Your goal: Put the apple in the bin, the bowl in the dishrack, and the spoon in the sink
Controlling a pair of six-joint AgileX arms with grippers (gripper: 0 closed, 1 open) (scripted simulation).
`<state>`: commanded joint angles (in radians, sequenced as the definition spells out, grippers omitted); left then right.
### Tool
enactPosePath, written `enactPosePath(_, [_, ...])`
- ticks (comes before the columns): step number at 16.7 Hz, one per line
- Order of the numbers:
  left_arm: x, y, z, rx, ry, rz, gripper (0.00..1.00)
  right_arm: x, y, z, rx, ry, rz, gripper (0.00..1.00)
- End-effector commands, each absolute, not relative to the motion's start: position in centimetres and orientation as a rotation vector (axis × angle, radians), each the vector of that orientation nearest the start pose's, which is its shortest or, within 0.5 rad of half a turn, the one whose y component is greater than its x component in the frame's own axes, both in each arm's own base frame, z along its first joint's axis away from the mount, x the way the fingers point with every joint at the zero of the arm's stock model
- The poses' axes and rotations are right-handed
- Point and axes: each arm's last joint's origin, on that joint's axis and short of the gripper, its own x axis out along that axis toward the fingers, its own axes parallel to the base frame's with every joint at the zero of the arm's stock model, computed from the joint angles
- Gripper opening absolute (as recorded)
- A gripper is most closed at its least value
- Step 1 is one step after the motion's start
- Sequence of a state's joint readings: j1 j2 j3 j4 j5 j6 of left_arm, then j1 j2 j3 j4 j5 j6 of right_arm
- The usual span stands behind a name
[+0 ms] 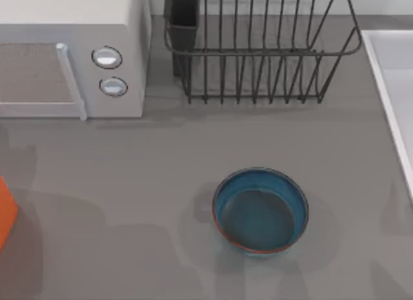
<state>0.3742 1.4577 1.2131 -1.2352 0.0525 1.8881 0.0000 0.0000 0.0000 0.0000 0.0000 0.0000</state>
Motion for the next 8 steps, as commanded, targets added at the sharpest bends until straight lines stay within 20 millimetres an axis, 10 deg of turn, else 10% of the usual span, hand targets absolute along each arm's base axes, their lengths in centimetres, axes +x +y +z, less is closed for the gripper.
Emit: enactPosePath(8, [23.02,9.61,26.63,1.328,1.073,-1.194,0.0,10.57,-0.12,16.0,0.0,0.0,0.0,1.0])
